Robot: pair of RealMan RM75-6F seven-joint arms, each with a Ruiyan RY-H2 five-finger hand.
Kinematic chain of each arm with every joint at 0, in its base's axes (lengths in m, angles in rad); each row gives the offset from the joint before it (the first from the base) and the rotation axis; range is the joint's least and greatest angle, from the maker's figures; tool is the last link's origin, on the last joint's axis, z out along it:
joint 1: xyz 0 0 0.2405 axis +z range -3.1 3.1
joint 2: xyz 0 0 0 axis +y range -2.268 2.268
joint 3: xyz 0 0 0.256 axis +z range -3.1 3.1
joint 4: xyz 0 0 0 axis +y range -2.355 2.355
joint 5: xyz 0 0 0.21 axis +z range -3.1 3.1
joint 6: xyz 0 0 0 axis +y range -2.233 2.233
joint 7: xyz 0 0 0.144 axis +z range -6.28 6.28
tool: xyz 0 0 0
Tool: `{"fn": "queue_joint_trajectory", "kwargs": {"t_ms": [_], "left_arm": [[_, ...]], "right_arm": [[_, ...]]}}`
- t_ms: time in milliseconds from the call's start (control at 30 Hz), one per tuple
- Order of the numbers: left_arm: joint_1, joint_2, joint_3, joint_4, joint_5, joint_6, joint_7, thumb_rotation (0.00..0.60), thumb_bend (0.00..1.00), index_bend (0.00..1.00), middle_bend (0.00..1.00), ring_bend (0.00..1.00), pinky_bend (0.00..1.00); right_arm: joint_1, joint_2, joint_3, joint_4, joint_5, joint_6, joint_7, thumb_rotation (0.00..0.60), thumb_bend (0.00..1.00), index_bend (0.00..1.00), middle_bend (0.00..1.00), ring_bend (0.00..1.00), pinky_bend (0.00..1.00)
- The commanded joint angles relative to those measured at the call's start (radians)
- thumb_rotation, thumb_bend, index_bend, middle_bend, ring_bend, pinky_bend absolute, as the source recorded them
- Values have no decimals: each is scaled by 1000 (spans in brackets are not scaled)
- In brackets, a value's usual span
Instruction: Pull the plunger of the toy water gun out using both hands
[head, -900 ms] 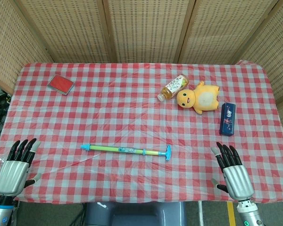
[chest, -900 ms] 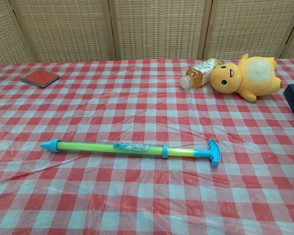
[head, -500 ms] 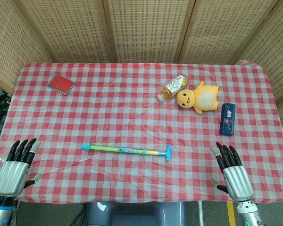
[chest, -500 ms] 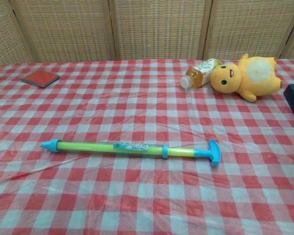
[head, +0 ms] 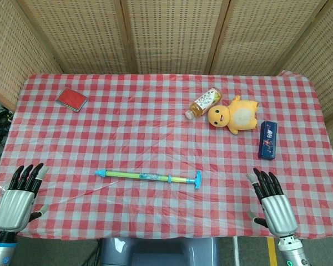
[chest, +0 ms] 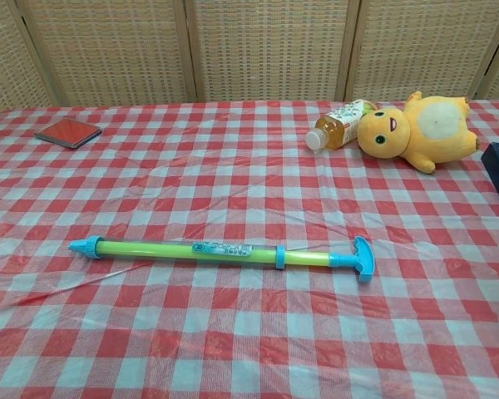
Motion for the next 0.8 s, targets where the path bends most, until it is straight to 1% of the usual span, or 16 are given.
{"fn": "queue_joint_trajectory", "kwargs": {"t_ms": [33, 200, 267, 333, 367, 433, 500, 567, 600, 700, 800], "left_arm": [[0, -1, -1, 0, -2, -1, 0, 600, 124, 0, 0, 0, 0], [-3, -5, -5, 4, -6, -5, -3, 600, 124, 0, 0, 0, 0], [-5, -7, -7, 6, -5, -4, -4, 600, 124, 0, 0, 0, 0], [-6, -11, -9, 10, -1, 1, -8, 600, 124, 0, 0, 0, 0], [-6, -14, -10, 13, 1, 2, -9, 600, 125, 0, 0, 0, 0], [-9, -18, -12, 16, 3, 2, -11, 600, 124, 0, 0, 0, 0], [-14, -23, -16, 18, 4, -1, -14, 600, 124, 0, 0, 0, 0], [-29, -31, -25, 17, 2, -18, -16, 600, 124, 0, 0, 0, 0], [-33, -33, -26, 17, 0, -23, -18, 600, 124, 0, 0, 0, 0], [-43, -42, -27, 25, -10, -44, -18, 600, 124, 0, 0, 0, 0], [-49, -47, -29, 31, -24, -59, -15, 600, 125, 0, 0, 0, 0]], "right_arm": [[8, 2, 11, -11, 13, -8, 8, 600, 138, 0, 0, 0, 0], [35, -26, 63, -30, 62, -31, -11, 600, 138, 0, 8, 0, 0], [51, -45, 87, -41, 70, -34, -15, 600, 138, 16, 53, 17, 0], [70, -66, 111, -50, 75, -40, -26, 600, 138, 63, 122, 75, 13], [83, -79, 127, -56, 81, -47, -39, 600, 138, 102, 178, 142, 51], [110, -109, 159, -70, 97, -62, -70, 600, 140, 182, 326, 311, 185], [137, -145, 188, -81, 115, -79, -94, 600, 144, 276, 559, 563, 398], [190, -214, 239, -87, 184, -133, -165, 600, 147, 321, 712, 714, 514], [203, -233, 252, -85, 209, -146, -194, 600, 149, 347, 780, 779, 562], [239, -278, 275, -79, 298, -194, -284, 600, 157, 415, 916, 909, 682], [268, -311, 284, -81, 385, -234, -367, 600, 189, 475, 986, 977, 737]]}}
